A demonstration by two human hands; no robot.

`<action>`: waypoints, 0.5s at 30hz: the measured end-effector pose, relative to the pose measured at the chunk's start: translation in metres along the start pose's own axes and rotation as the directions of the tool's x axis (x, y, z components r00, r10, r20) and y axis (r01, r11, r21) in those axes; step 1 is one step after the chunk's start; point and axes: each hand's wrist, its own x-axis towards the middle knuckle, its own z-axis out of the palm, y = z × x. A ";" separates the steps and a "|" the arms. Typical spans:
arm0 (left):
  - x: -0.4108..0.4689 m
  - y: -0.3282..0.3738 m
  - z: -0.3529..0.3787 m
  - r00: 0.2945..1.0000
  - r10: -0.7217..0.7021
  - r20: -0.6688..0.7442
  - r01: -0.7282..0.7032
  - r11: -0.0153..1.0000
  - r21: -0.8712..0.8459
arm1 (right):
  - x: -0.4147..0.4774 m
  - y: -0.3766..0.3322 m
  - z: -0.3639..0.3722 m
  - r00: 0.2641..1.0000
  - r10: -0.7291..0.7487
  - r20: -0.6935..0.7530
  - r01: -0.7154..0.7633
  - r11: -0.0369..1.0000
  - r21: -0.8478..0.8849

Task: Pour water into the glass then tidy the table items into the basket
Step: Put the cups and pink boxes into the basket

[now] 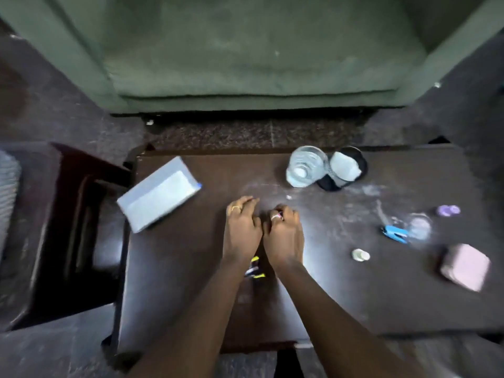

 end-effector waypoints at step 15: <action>-0.054 0.215 0.213 0.835 0.347 0.427 -0.369 0.929 -0.032 | -0.021 0.277 -0.109 0.742 0.604 -0.292 -0.604 0.791 0.103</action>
